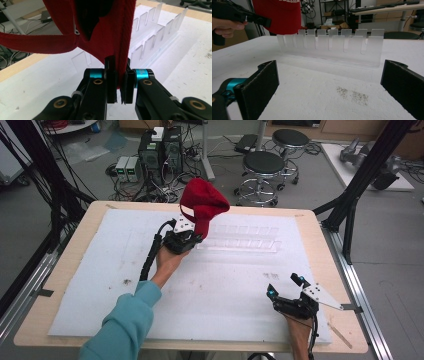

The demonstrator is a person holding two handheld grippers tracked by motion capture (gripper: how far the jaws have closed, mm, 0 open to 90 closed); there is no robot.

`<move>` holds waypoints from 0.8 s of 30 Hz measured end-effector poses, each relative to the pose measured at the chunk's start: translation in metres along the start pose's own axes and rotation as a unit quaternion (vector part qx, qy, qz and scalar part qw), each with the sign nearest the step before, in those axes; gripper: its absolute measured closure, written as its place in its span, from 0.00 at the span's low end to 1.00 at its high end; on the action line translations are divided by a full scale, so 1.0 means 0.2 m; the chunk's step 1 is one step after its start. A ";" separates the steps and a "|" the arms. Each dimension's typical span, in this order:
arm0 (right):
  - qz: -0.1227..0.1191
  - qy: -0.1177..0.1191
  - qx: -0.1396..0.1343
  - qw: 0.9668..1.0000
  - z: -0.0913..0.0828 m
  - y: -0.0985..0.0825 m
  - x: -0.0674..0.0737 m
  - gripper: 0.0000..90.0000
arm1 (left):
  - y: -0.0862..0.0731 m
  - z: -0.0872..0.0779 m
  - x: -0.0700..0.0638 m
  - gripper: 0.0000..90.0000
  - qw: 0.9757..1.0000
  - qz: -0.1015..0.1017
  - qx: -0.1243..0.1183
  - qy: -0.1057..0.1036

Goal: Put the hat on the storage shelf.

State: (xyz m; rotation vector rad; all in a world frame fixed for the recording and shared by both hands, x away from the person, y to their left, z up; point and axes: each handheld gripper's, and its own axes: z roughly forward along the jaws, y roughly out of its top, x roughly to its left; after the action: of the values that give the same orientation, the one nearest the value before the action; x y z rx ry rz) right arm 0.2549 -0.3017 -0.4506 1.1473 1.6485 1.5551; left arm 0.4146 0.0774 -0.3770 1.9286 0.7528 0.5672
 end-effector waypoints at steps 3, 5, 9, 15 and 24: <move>-0.006 0.000 0.000 1.000 0.00 0.00 0.00 0.01 | 0.00 0.01 -0.01 0.95 1.000 -0.009 0.001 0.003; -0.005 -0.001 0.000 1.000 0.00 0.00 0.00 0.01 | 0.00 0.01 -0.01 0.95 1.000 -0.005 0.004 0.004; -0.005 -0.001 0.001 1.000 0.00 0.00 0.01 0.01 | -0.01 0.03 -0.03 0.95 1.000 0.004 0.010 0.014; -0.006 -0.003 0.001 1.000 0.00 0.00 0.01 0.01 | -0.07 0.06 -0.04 0.95 1.000 -0.017 0.021 0.016; -0.010 -0.005 0.003 1.000 0.01 0.00 0.01 0.01 | -0.12 0.07 -0.07 0.94 0.999 -0.016 0.023 0.020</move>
State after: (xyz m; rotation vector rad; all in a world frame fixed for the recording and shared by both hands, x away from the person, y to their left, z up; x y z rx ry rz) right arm 0.2554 -0.2998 -0.4509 1.1363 1.6539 1.5297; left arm 0.4074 0.0682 -0.4058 1.9478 0.8280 0.5749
